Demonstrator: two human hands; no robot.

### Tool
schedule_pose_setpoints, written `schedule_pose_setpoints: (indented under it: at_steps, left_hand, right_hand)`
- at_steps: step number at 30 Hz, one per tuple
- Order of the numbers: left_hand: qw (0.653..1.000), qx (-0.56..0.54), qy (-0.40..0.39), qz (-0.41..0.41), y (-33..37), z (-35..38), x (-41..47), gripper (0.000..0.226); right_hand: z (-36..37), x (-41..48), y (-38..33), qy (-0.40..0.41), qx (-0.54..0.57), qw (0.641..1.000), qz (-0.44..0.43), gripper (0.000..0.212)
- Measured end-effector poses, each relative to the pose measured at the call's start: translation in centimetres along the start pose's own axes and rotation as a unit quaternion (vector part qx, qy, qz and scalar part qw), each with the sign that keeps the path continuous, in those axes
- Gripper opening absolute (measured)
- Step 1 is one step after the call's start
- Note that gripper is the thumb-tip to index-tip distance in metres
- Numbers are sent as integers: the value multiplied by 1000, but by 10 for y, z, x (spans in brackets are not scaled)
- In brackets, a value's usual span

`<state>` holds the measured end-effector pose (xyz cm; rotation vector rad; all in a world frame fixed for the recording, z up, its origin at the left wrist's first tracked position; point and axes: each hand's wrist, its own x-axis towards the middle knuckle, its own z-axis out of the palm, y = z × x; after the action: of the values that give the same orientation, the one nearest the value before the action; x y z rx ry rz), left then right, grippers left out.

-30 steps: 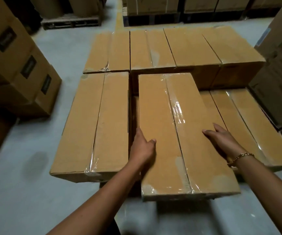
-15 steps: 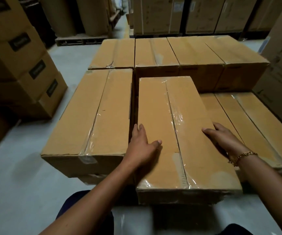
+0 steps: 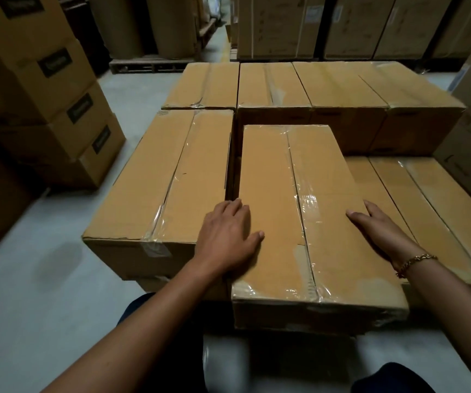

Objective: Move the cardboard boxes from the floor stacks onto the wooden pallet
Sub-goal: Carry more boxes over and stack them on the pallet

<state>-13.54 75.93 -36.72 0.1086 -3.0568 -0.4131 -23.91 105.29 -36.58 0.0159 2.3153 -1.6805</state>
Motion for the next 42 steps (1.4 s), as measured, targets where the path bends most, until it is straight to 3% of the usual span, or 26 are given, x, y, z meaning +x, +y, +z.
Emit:
schedule_pose_setpoints:
  at_steps: [3, 7, 13, 16, 22, 26, 32, 38, 42]
  left_hand:
    - [998, 42, 22, -30, -11, 5, -2, 86]
    - [997, 20, -16, -79, -24, 7, -2, 99]
    - [997, 19, -8, -70, -24, 12, -3, 83]
    - [998, 5, -13, -68, -28, 10, -1, 72]
    - [998, 8, -21, -53, -33, 9, 0, 72]
    - [999, 1, -26, -25, -40, 8, -13, 83]
    - [998, -1, -64, 18, -46, 5, -54, 118]
    - [990, 20, -118, 70, -50, -2, -73, 146]
    - [993, 45, -84, 70, -53, 6, -73, 147]
  right_hand:
    - [2, 1, 4, 18, -2, 1000, 1, 52]
    - [1, 2, 5, 14, -13, 1000, 4, 51]
    - [12, 6, 3, 27, -14, 999, 14, 54]
    - [24, 8, 0, 16, -5, 1000, 8, 40]
    - [28, 3, -3, 14, -8, 1000, -3, 47]
    - [20, -19, 8, -2, -64, 998, -4, 64]
    - [6, -60, 34, -33, -101, 994, 5, 112]
    - [2, -92, 41, -110, -233, 966, -17, 160]
    - [-1, -90, 45, -118, -303, 945, -24, 164]
